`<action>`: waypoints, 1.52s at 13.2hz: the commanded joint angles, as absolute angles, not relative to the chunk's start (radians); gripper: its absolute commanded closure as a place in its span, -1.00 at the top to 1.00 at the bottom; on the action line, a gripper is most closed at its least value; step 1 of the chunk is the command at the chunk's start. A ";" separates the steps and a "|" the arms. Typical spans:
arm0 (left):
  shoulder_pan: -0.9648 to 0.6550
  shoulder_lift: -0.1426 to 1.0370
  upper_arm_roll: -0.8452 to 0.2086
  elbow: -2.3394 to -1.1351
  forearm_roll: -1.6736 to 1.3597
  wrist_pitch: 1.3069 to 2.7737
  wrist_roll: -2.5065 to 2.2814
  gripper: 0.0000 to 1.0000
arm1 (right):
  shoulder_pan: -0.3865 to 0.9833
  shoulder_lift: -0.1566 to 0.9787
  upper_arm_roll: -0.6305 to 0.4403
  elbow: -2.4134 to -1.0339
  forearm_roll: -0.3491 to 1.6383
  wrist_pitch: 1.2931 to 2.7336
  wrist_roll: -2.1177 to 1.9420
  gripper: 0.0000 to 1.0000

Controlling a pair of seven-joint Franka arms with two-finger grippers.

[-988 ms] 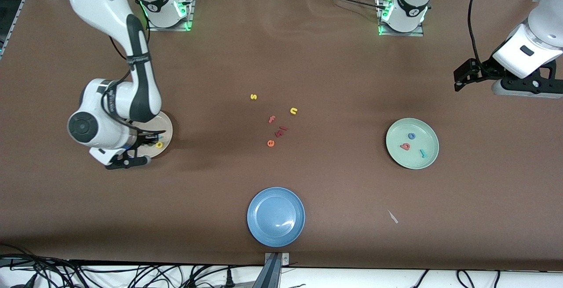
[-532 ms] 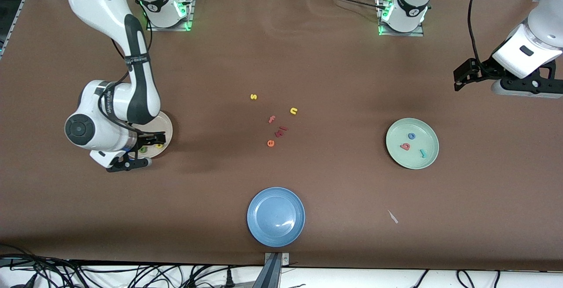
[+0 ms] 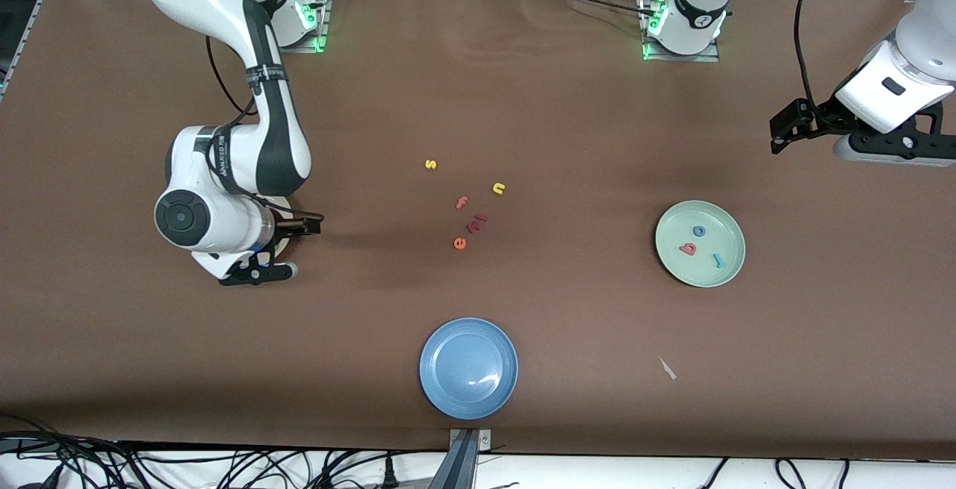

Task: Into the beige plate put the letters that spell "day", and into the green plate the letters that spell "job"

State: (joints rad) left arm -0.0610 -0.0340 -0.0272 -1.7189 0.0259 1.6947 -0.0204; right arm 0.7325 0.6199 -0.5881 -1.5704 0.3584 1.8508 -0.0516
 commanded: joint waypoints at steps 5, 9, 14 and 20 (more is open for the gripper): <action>-0.071 -0.037 -0.018 -1.710 0.008 1.680 -0.011 1.00 | 0.662 0.369 -0.377 -1.551 0.150 1.752 0.123 1.00; -0.071 -0.037 -0.018 -1.709 0.009 1.680 -0.012 1.00 | 0.360 0.221 -0.100 -1.557 0.015 1.652 0.117 1.00; -0.072 -0.037 -0.018 -1.709 0.011 1.678 -0.014 1.00 | 0.189 0.112 -0.077 -1.562 0.011 1.557 0.048 1.00; -0.072 -0.037 -0.024 -1.709 0.012 1.680 -0.012 1.00 | 0.097 0.084 -0.071 -1.612 0.012 1.629 0.043 1.00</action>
